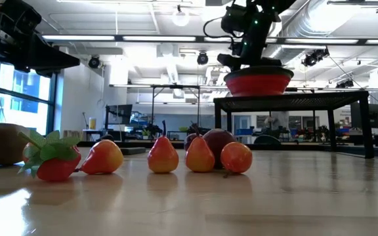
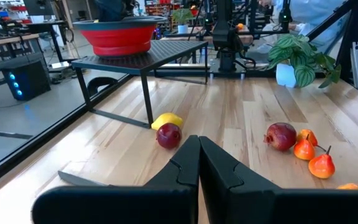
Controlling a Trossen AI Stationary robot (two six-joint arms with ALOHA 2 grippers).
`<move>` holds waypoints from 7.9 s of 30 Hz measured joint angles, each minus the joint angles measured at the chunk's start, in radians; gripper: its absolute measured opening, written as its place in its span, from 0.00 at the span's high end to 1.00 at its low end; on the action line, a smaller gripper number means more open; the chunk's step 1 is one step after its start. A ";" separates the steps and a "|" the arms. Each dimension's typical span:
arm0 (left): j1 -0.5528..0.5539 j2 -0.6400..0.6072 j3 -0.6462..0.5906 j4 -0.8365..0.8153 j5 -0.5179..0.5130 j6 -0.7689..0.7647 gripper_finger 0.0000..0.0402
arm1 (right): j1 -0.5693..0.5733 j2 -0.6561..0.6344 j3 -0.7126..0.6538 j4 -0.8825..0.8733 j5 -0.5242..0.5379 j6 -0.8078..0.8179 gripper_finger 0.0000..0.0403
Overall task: Pick & Place Fruit
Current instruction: Put the yellow lemon into the red strainer bowl on the shelf, then put the red pomegranate into the red strainer bowl on the shelf
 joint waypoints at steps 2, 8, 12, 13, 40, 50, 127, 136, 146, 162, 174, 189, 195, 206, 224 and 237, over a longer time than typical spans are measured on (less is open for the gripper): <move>0.000 0.000 0.000 0.000 0.000 0.000 1.00 | 0.000 0.000 0.000 0.001 0.005 -0.007 0.41; 0.000 0.000 0.000 0.000 0.000 0.000 1.00 | 0.000 -0.004 0.000 0.000 0.001 -0.007 0.38; 0.000 0.000 0.000 0.000 0.000 0.000 1.00 | 0.003 -0.033 0.000 0.001 -0.008 -0.007 0.40; 0.000 0.000 0.000 0.000 0.000 0.000 1.00 | 0.004 -0.044 0.000 0.000 -0.013 -0.007 0.40; 0.000 0.000 0.000 0.000 0.000 0.000 1.00 | 0.145 -0.202 0.000 -0.046 -0.212 -0.047 0.69; 0.000 0.000 0.000 0.000 0.000 0.000 1.00 | 0.340 -0.202 0.000 -0.044 -0.215 0.016 0.79; 0.000 0.000 0.000 0.000 0.001 0.000 1.00 | 0.828 0.163 0.000 0.096 -0.259 0.391 0.42; 0.000 0.000 0.000 0.000 0.001 0.000 1.00 | 0.828 0.162 0.000 0.080 -0.254 0.382 0.36; 0.000 0.000 0.000 0.000 0.001 0.000 1.00 | 0.828 0.162 0.000 0.079 -0.253 0.198 0.30; 0.000 0.000 0.000 0.005 0.001 -0.059 1.00 | 0.825 0.162 0.000 0.265 -0.147 -0.023 0.32; 0.000 0.000 -0.002 0.014 0.001 -0.105 1.00 | 0.834 0.162 0.000 0.265 -0.151 -0.001 0.32; 0.000 0.000 0.000 0.003 0.001 -0.096 1.00 | 0.836 0.161 0.000 0.270 -0.146 0.187 0.32; 0.000 0.000 0.000 0.002 0.000 -0.094 1.00 | 0.833 0.161 0.000 0.273 -0.049 0.180 0.32; 0.000 0.000 0.000 0.000 0.001 -0.101 1.00 | 0.821 0.162 0.000 0.272 -0.046 0.178 0.32; 0.000 0.000 0.000 0.008 0.001 -0.105 1.00 | 0.828 0.162 0.000 0.257 -0.144 0.316 0.32; 0.000 0.000 0.000 0.011 0.001 -0.105 1.00 | 0.874 0.175 0.000 0.151 -0.148 0.317 0.32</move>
